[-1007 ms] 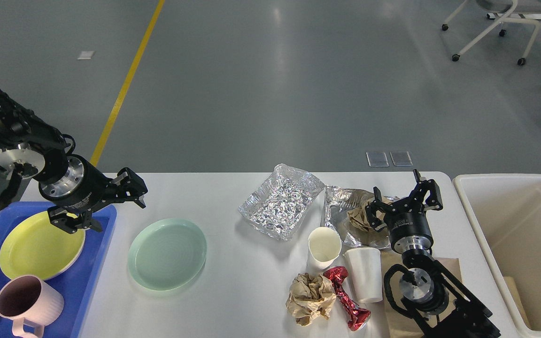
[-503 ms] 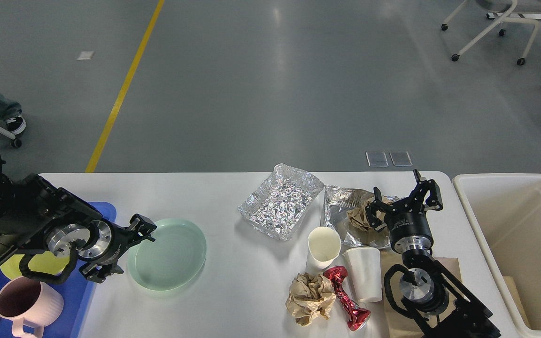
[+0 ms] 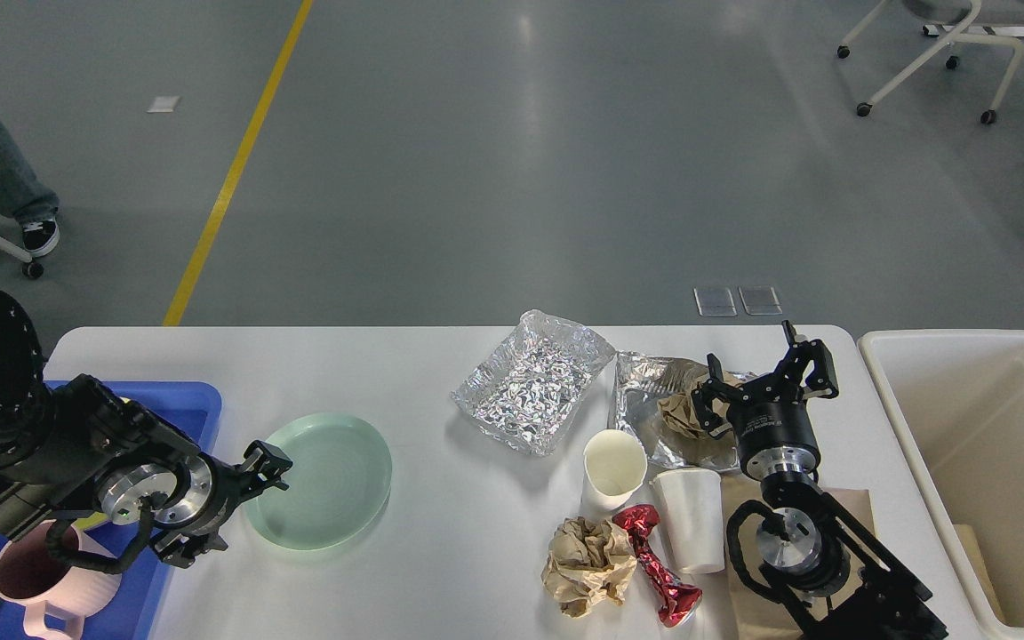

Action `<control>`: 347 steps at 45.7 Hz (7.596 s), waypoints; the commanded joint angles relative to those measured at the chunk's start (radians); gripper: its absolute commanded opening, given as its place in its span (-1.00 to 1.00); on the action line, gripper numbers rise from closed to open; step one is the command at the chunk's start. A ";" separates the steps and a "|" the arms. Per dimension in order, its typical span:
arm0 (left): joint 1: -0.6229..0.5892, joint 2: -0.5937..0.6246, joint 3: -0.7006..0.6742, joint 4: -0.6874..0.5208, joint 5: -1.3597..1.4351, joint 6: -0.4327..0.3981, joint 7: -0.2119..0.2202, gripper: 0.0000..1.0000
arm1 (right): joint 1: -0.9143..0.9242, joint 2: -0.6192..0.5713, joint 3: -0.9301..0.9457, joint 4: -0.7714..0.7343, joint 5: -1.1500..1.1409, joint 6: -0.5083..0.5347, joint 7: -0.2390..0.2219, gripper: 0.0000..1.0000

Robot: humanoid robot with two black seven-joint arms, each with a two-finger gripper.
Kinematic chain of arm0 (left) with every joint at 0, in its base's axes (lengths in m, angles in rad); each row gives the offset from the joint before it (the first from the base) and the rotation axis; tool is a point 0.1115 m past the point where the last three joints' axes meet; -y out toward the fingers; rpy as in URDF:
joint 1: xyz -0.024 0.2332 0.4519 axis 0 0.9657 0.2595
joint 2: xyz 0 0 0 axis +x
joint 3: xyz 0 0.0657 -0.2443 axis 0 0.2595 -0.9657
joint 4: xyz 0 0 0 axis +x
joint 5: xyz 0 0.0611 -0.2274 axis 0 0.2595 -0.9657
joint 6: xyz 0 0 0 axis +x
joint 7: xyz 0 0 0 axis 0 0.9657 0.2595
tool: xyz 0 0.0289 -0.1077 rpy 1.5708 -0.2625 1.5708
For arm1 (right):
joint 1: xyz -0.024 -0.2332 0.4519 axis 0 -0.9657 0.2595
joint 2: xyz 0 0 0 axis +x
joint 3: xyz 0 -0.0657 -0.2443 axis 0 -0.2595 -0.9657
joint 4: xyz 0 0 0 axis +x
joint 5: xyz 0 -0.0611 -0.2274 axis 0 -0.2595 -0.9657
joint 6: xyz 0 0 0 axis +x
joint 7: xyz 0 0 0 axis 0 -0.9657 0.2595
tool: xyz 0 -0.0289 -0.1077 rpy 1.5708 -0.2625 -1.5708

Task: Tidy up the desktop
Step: 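Grip the edge of the pale green plate with the left gripper, then lift the pale green plate and stack it onto the yellow plate, then open the left gripper and raise it above the stacked plates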

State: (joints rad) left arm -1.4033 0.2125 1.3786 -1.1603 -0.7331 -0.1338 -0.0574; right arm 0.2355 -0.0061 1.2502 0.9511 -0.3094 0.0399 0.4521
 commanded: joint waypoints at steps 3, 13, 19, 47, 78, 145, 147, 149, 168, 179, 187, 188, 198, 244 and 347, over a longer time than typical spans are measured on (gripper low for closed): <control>0.040 -0.022 -0.007 0.028 0.000 0.005 0.004 0.92 | 0.001 0.000 0.000 0.000 0.000 0.000 -0.001 1.00; 0.049 -0.024 -0.018 0.039 0.015 0.046 -0.002 0.81 | -0.001 0.000 0.000 0.000 0.001 0.000 0.000 1.00; 0.059 -0.022 -0.056 0.042 0.072 0.045 -0.002 0.57 | 0.001 0.000 0.000 0.000 0.001 0.000 -0.001 1.00; 0.076 -0.008 -0.078 0.050 0.106 0.045 0.007 -0.09 | 0.001 0.000 0.000 0.000 0.000 0.000 0.000 1.00; 0.072 0.021 -0.069 0.022 0.049 0.031 0.007 -0.53 | -0.001 0.000 0.000 0.000 0.001 0.000 -0.001 1.00; -0.430 0.148 0.083 -0.268 0.086 -0.182 -0.005 -1.00 | 0.001 0.000 0.000 0.000 0.000 0.000 0.000 1.00; -0.482 0.160 0.097 -0.309 0.099 -0.182 -0.006 -1.00 | 0.001 0.000 0.000 0.000 0.000 0.000 0.000 1.00; -0.537 0.169 0.108 -0.353 0.113 -0.184 -0.006 -1.00 | 0.001 0.000 0.000 0.000 0.000 0.001 0.000 1.00; -0.993 0.180 0.295 -0.568 0.159 -0.359 0.001 -1.00 | 0.001 0.000 0.000 0.000 0.001 0.000 0.000 1.00; -0.976 0.203 0.316 -0.536 0.176 -0.374 -0.006 -1.00 | -0.001 0.000 0.000 0.000 0.000 0.000 0.000 1.00; -0.898 0.329 0.346 -0.417 0.179 -0.380 0.010 -1.00 | 0.001 0.000 0.000 0.000 0.001 0.000 0.000 1.00; -0.884 0.347 0.352 -0.397 0.185 -0.382 0.010 -1.00 | 0.001 0.000 0.000 0.000 0.000 0.000 0.000 1.00; -0.712 0.510 0.338 -0.161 0.277 -0.446 0.010 -1.00 | 0.001 0.000 0.000 0.000 0.000 0.000 0.000 1.00; 0.351 0.507 -0.294 0.662 0.336 -0.400 0.080 -1.00 | 0.001 0.000 0.000 0.000 0.000 0.001 0.000 1.00; 0.579 0.461 -1.763 0.648 0.339 -0.386 0.048 0.93 | -0.001 0.000 0.000 0.000 0.000 0.001 0.000 1.00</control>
State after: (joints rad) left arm -0.8863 0.7277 -0.2602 -0.5120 -0.3952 -0.5321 0.0096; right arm 0.2358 -0.0061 1.2502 0.9511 -0.3094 0.0399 0.4518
